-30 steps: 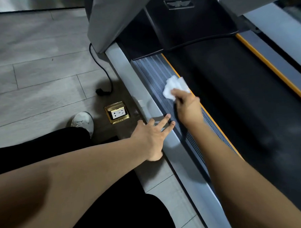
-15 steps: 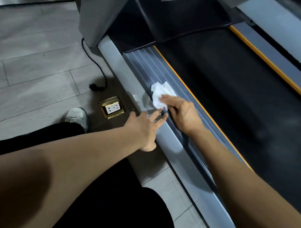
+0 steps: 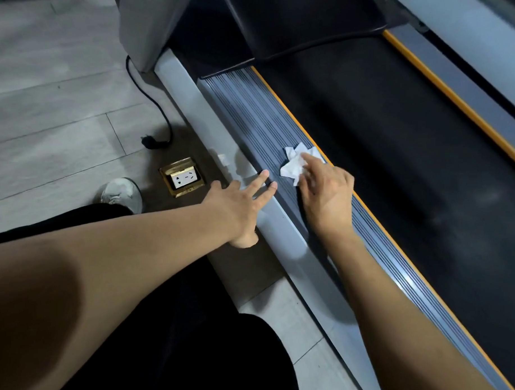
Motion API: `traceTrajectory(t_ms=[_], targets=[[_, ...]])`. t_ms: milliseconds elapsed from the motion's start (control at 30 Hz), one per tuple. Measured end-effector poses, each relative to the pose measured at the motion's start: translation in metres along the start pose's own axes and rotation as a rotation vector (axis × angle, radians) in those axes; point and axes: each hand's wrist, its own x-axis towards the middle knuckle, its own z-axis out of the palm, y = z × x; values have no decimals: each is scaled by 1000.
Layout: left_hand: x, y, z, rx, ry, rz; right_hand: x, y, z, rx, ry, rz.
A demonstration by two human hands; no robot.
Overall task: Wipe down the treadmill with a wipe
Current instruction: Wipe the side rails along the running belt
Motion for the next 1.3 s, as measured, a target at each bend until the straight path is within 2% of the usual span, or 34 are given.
traceTrajectory(t_ms=[67, 167, 300, 400, 467, 533, 700, 833, 900, 933, 1033, 1067, 1167, 1233, 1300], targets=[[1, 0, 1, 2, -3, -4, -6, 13, 3, -10, 19, 8], [1, 0, 1, -12, -5, -3, -13, 18, 0, 121, -68, 35], [1, 0, 2, -17, -13, 4, 2, 17, 7, 88, -33, 100], [3, 0, 2, -10, -12, 5, 2, -4, 14, 199, -51, -22], [2, 0, -1, -17, -35, 0, -13, -14, 15, 249, -161, -140], [1, 0, -2, 6, -48, 1, -19, -11, 6, 179, -239, -201], [1, -1, -4, 29, -49, 10, 20, 9, 0, 111, -90, 90], [2, -1, -6, 27, -72, 8, -21, -27, 8, 197, -236, -11], [2, -3, -7, 27, -84, 14, -35, -22, -3, 221, -264, -72], [2, -3, -8, 26, -87, 20, -31, -13, -9, 231, -244, -37], [1, -3, -10, 33, -96, 27, -10, 25, -20, 112, -115, 236], [2, -3, -10, 41, -94, 25, -8, 26, -21, 92, -86, 249], [3, -2, -7, 48, -81, 24, -40, -9, -17, 278, -147, 75], [4, -3, -6, 46, -81, 14, -70, -20, -20, 264, -246, -9], [4, -2, -7, 49, -75, 15, -73, -4, -27, 205, -250, 10]])
